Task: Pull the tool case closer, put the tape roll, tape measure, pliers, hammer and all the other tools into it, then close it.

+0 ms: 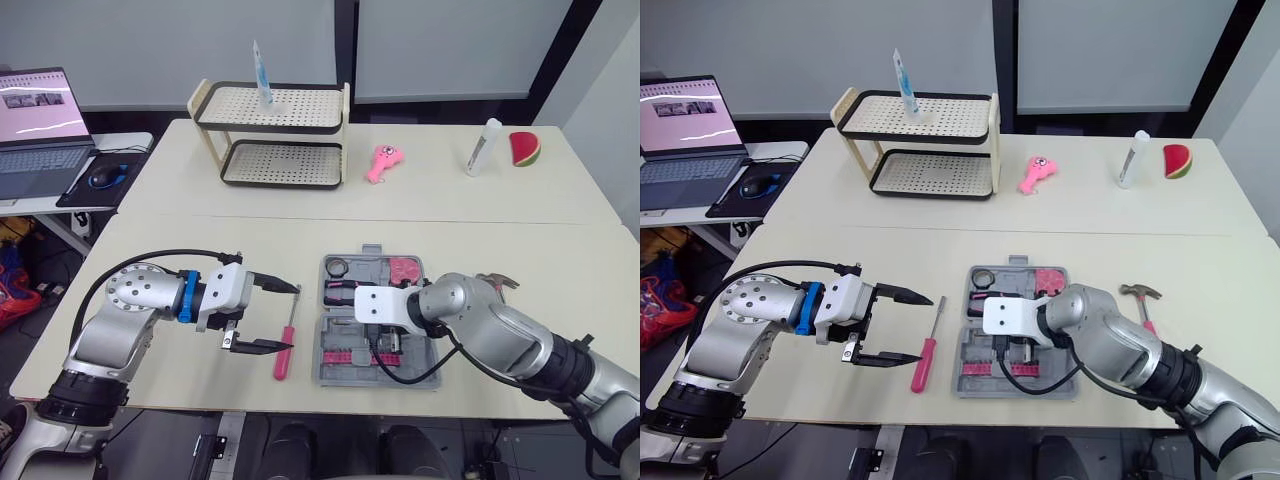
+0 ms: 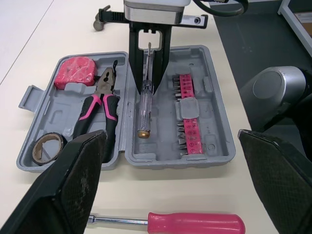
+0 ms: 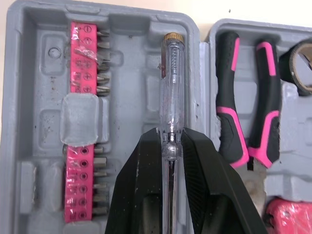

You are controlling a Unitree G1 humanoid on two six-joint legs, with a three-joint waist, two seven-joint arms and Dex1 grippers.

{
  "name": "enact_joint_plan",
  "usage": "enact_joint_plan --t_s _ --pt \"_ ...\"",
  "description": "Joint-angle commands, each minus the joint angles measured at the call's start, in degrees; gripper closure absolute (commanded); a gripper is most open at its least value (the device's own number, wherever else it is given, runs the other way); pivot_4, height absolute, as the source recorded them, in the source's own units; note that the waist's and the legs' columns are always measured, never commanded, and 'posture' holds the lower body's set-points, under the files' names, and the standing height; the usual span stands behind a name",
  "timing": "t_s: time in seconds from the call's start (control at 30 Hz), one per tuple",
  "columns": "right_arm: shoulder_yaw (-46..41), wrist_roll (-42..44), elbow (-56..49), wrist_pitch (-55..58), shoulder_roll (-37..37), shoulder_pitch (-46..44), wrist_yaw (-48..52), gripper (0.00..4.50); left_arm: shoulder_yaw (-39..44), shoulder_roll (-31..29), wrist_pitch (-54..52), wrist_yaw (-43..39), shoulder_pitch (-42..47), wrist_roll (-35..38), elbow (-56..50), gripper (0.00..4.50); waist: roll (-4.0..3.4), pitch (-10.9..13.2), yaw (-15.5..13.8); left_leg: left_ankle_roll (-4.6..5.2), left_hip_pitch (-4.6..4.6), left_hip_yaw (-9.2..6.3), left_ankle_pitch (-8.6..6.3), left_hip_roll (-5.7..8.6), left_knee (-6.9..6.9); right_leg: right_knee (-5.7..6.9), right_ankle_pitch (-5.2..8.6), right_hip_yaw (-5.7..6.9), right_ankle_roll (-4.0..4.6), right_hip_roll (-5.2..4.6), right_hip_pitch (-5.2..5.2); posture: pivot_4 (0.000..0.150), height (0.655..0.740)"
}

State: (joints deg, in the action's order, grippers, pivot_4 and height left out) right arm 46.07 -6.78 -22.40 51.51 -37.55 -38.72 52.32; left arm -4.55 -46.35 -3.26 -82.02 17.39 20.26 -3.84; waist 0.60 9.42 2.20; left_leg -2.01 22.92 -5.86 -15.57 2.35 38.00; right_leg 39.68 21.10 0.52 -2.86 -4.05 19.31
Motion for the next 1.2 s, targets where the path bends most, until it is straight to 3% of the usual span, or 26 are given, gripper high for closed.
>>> enact_joint_plan --t_s 0.03,0.83,0.9,1.03,1.2 --pt "-0.09 -1.48 -0.24 -1.24 1.02 0.55 -0.73 4.15 0.8 -0.92 0.16 -0.36 -0.08 0.68 -1.22 0.0 0.0 0.0 0.09 0.0 0.0 0.0 0.0 0.0 0.0 0.01 0.0 0.0 0.0 0.0 0.0 0.15 0.74" --pt "-1.02 -6.76 6.28 -7.89 5.18 2.27 -0.75 4.15 0.36 -0.56 0.04 0.35 -0.73 0.32 -1.84 0.0 0.0 0.0 0.98 -0.01 -0.01 -0.03 0.0 0.0 0.01 0.2 0.0 0.0 0.0 0.01 0.07 0.15 0.74" --pt "-0.94 -7.24 6.31 -8.5 5.01 2.43 -0.76 3.44 0.33 -0.53 0.09 0.37 -0.87 0.32 -1.97 0.0 0.0 0.0 0.98 -0.01 -0.01 -0.03 0.0 0.0 0.01 0.19 0.0 0.0 0.0 0.01 0.07 0.15 0.74" --pt "-1.39 -8.35 6.08 -9.83 5.09 2.38 -1.45 2.87 0.28 -0.48 0.2 0.35 -1.16 0.32 -2.06 0.0 0.0 0.0 0.99 0.0 -0.01 -0.03 0.0 0.0 0.0 0.19 0.0 0.0 0.0 0.01 0.08 0.15 0.74" --pt "-2.93 -8.6 4.69 -9.88 4.5 2.46 -0.59 2.87 0.09 -0.3 0.29 0.33 -1.05 0.23 -1.87 0.0 0.0 0.0 0.99 -0.01 -0.01 -0.03 0.0 0.0 0.01 0.2 0.0 -0.01 0.0 0.01 0.08 0.15 0.74"
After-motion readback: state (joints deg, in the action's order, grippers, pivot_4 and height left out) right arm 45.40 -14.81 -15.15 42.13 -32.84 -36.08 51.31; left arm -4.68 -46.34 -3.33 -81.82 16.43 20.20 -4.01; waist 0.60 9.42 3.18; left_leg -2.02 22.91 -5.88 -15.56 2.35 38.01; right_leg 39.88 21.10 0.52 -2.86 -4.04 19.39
